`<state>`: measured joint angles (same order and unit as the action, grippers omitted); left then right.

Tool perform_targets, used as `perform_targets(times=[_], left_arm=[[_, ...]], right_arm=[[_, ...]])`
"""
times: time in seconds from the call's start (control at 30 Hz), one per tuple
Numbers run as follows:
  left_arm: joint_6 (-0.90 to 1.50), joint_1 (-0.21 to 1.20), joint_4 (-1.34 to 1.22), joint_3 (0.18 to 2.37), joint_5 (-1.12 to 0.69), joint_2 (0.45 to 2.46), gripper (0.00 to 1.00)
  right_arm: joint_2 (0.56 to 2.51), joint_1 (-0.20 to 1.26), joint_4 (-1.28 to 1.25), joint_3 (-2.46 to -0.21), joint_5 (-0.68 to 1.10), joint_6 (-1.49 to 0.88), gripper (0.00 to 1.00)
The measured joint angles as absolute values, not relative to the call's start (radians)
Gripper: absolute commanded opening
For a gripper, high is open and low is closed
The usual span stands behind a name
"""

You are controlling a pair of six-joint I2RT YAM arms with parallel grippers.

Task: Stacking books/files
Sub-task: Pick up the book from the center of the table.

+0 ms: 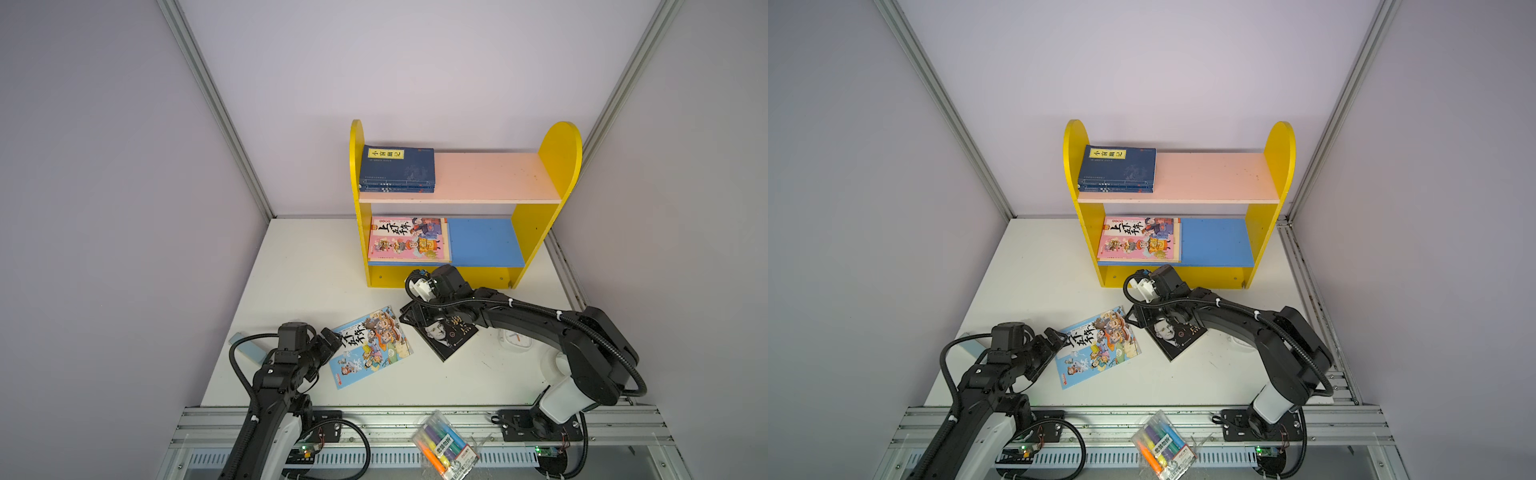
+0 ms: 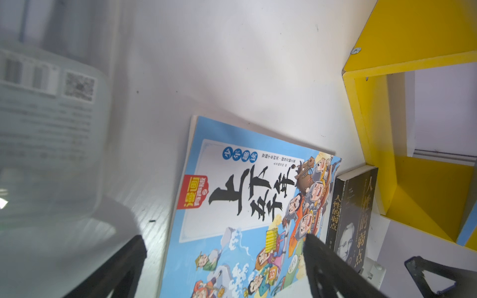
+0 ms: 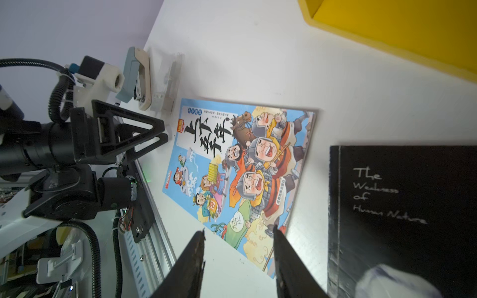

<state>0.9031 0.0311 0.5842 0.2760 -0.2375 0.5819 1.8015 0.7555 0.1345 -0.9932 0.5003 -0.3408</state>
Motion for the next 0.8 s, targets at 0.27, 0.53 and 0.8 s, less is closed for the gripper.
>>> perform_targets(times=[0.27,0.53,0.8], left_arm=[[0.886,0.047,0.561,0.276,-0.223,0.648,0.98],[0.88,0.109,0.455,0.279,-0.21,0.731,0.98],[0.893,0.134,0.401,0.271,-0.205,0.741,0.98]], right_arm=[[1.904,0.765,0.25,-1.025,0.515,-0.345,0.45],[1.982,0.767,0.311,-1.042,0.517,-0.371,0.46],[2.039,0.766,0.314,-1.061,0.573,-0.38,0.46]])
